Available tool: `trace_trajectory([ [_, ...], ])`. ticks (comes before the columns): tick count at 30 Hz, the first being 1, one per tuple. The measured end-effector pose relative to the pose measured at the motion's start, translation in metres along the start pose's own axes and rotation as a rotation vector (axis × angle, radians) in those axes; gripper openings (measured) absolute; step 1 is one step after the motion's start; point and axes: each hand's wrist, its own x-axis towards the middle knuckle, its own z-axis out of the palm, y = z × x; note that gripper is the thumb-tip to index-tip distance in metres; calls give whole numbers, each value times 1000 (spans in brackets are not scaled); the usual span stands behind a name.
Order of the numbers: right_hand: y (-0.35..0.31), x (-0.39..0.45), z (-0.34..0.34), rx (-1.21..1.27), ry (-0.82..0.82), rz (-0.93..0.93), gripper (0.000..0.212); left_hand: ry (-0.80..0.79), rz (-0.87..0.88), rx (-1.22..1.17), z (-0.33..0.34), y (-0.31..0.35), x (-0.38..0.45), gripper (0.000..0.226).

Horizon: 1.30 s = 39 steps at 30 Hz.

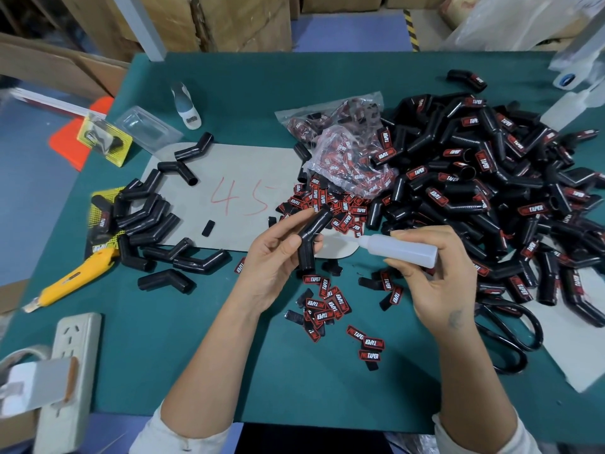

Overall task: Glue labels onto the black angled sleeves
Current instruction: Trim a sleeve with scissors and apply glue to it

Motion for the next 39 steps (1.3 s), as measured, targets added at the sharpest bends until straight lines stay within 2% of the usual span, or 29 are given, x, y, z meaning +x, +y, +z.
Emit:
trace_trajectory([
  [3, 1, -1, 1, 6, -19, 20, 34, -3, -1, 1, 0, 0, 0, 51],
  [7, -1, 0, 0, -4, 2, 7, 45, -5, 1, -1, 0, -1, 0, 50],
  [13, 3, -1, -1, -29, 27, 14, 32, -8, -1, -4, -1, -2, 0, 52],
  [20, 2, -1, 0, -25, 27, -6, 49, -4, -6, -10, -1, -1, 0, 54],
  [28, 3, -2, 0, -13, 15, -22, 49, -5, -8, -14, -1, 0, 0, 54],
  [33, 5, -2, -2, -31, 42, 1, 35, -10, 1, -10, -1, -1, 0, 53],
  [39, 1, -2, -1, -23, 7, -1, 30, -4, -4, -8, 0, -1, 0, 53],
])
